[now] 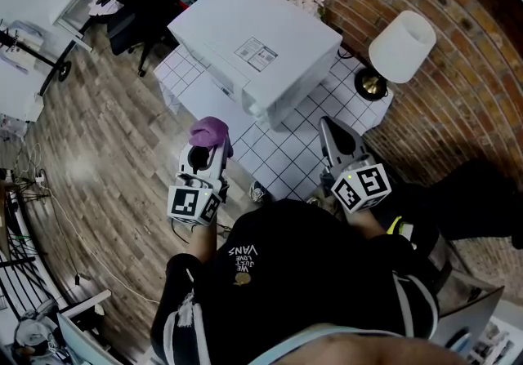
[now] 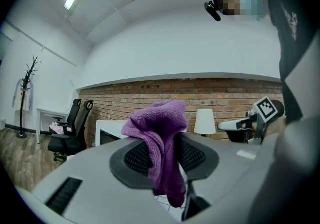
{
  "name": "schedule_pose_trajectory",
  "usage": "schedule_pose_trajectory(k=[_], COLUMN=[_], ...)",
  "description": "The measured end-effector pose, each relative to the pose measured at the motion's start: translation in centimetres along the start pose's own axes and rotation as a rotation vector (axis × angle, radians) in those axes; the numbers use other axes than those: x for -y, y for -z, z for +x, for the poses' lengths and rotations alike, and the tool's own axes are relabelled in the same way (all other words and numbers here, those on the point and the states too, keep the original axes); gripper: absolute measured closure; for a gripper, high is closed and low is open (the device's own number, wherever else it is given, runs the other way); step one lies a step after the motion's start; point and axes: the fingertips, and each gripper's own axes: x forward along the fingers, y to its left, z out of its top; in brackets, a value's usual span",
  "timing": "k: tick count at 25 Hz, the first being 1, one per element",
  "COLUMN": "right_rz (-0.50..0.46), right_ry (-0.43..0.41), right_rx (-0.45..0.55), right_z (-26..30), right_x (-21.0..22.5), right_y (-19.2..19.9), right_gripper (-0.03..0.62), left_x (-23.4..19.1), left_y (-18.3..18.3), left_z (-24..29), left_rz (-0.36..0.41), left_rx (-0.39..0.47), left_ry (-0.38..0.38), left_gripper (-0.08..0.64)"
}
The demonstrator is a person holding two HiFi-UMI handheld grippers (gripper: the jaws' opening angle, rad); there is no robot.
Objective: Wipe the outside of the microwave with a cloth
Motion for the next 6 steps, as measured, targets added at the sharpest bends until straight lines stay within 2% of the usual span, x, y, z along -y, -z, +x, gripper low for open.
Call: schedule_pose_trajectory(k=[6], right_rz=[-0.002], right_ry=[-0.007], right_rx=[-0.001], right_z=[0.04], right_x=[-0.21], right_y=[-0.24], right_gripper=[0.593], left_x=[0.23], left_y=[0.02], left_z=[-0.18], left_rz=[0.014], left_rx=[-0.002], left_ry=[0.004], left_gripper=[0.43])
